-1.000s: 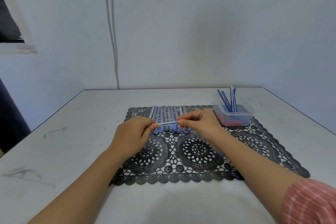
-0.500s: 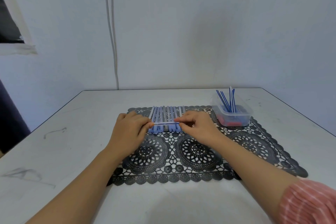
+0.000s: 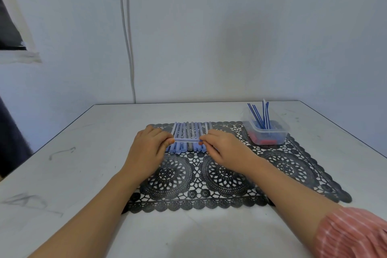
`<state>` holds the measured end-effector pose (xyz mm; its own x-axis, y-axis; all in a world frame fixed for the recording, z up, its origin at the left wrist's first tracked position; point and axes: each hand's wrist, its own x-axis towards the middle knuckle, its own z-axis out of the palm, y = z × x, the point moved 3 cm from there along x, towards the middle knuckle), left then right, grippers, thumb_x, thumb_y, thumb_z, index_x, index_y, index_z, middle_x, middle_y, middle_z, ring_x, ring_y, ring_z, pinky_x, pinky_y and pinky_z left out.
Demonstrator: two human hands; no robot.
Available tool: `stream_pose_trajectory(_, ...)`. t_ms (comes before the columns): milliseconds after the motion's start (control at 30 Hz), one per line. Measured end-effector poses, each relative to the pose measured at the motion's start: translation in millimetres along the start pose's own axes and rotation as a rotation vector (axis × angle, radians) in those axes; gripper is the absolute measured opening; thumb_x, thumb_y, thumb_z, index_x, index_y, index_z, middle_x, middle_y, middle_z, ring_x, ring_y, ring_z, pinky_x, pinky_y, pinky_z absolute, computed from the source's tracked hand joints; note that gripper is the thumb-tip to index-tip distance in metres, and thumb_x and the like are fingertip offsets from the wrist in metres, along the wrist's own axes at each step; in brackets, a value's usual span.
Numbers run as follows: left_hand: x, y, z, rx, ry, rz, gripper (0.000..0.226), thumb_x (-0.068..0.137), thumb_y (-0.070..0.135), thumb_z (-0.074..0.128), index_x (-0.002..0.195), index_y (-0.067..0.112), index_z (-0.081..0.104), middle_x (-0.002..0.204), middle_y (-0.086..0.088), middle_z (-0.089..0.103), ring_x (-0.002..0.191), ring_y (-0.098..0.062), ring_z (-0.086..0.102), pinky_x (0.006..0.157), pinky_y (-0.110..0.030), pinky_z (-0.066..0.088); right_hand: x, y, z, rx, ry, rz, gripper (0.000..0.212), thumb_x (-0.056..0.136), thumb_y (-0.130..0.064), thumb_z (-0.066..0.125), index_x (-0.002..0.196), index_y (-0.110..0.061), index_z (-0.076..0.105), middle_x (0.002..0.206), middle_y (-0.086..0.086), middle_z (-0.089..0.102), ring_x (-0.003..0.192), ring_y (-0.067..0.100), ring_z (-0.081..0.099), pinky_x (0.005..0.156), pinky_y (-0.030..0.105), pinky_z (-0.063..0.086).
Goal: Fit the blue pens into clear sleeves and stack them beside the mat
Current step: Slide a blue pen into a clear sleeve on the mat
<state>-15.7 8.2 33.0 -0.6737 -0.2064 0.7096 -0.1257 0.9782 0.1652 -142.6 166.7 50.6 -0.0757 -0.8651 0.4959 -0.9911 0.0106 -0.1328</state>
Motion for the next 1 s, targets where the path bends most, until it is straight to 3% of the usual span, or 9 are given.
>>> stream_pose_trajectory(233,0.0,-1.4,-1.6,-0.064,0.007,-0.02,0.041,0.091,0.041,0.036,0.091,0.015,0.068,0.079,0.008,0.061,0.077,-0.008,0.04,0.065,-0.023,0.03,0.4,-1.6,-3.3,0.069,0.048,0.004,0.035,0.091,-0.015,0.041,0.11,0.002,0.063,0.083,0.011,0.067,0.069,0.018,0.06,0.067,0.026,0.051)
stream_pose_trajectory(367,-0.2,-3.3,-1.9,-0.058,0.0,-0.031,0.042,0.091,0.042,0.035,0.092,0.016,0.068,0.081,0.008,0.062,0.078,-0.008,0.04,0.068,-0.028,0.031,0.7,5.0,-3.5,0.117,0.062,0.038,0.031,0.094,-0.011,0.047,0.121,-0.002,0.059,0.097,0.01,0.067,0.082,0.018,0.061,0.077,0.023,0.045)
stream_pose_trajectory(500,0.2,-2.4,-0.1,-0.057,-0.011,-0.022,0.042,0.091,0.042,0.035,0.091,0.016,0.068,0.081,0.008,0.062,0.077,-0.008,0.04,0.067,-0.028,0.032,2.6,8.5,-1.6,0.184,-0.017,0.115,0.041,0.099,-0.018,0.041,0.14,-0.017,0.039,0.094,-0.005,0.055,0.085,0.007,0.049,0.081,0.02,0.036)
stream_pose_trajectory(600,0.5,-4.3,0.3,-0.056,0.002,-0.044,0.042,0.091,0.042,0.035,0.091,0.016,0.068,0.081,0.008,0.063,0.077,-0.008,0.041,0.066,-0.028,0.032,0.0,12.7,-7.3,0.249,0.033,0.146,0.045,0.1,-0.022,0.031,0.144,-0.022,0.021,0.104,0.007,0.061,0.099,0.018,0.055,0.095,0.028,0.041)
stream_pose_trajectory(700,-0.1,-7.2,0.5,-0.049,0.007,-0.072,0.043,0.09,0.042,0.034,0.09,0.017,0.068,0.077,0.01,0.06,0.074,-0.01,0.042,0.065,-0.029,0.032,-2.5,20.0,-18.5,0.326,0.164,0.217,0.046,0.101,-0.013,0.03,0.145,-0.02,0.023,0.105,-0.007,0.061,0.092,-0.008,0.053,0.086,0.008,0.039)
stream_pose_trajectory(733,-0.1,-7.8,0.6,-0.051,0.005,-0.082,0.043,0.089,0.042,0.033,0.09,0.017,0.068,0.077,0.012,0.059,0.073,-0.01,0.041,0.064,-0.029,0.032,-2.8,24.1,-20.6,0.343,0.203,0.242,0.045,0.101,-0.012,0.031,0.145,-0.017,0.026,0.091,-0.014,0.057,0.078,-0.01,0.051,0.073,0.007,0.04)
stream_pose_trajectory(800,-0.3,-8.5,1.5,-0.054,-0.004,-0.096,0.044,0.089,0.044,0.032,0.09,0.017,0.068,0.076,0.013,0.057,0.073,-0.011,0.041,0.064,-0.03,0.032,-3.7,34.5,-22.2,0.342,0.269,0.297,0.034,0.1,-0.012,0.033,0.134,-0.012,0.032,0.071,-0.008,0.046,0.06,0.0,0.042,0.058,0.018,0.036)
stream_pose_trajectory(900,-0.6,-8.4,2.2,-0.049,-0.017,-0.099,0.046,0.089,0.046,0.032,0.091,0.018,0.068,0.077,0.015,0.055,0.074,-0.011,0.042,0.065,-0.03,0.033,-4.3,46.9,-19.1,0.268,0.236,0.393,0.015,0.099,-0.01,0.037,0.113,-0.009,0.04,0.072,-0.002,0.05,0.063,0.009,0.047,0.056,0.017,0.036)
stream_pose_trajectory(1000,-0.5,-7.7,2.7,-0.051,-0.026,-0.096,0.047,0.088,0.046,0.031,0.091,0.017,0.068,0.077,0.014,0.057,0.074,-0.01,0.042,0.065,-0.03,0.033,-6.1,54.3,-11.8,0.141,0.12,0.463,0.012,0.097,-0.014,0.044,0.104,-0.008,0.051,0.083,0.0,0.058,0.074,0.013,0.053,0.064,0.02,0.042)
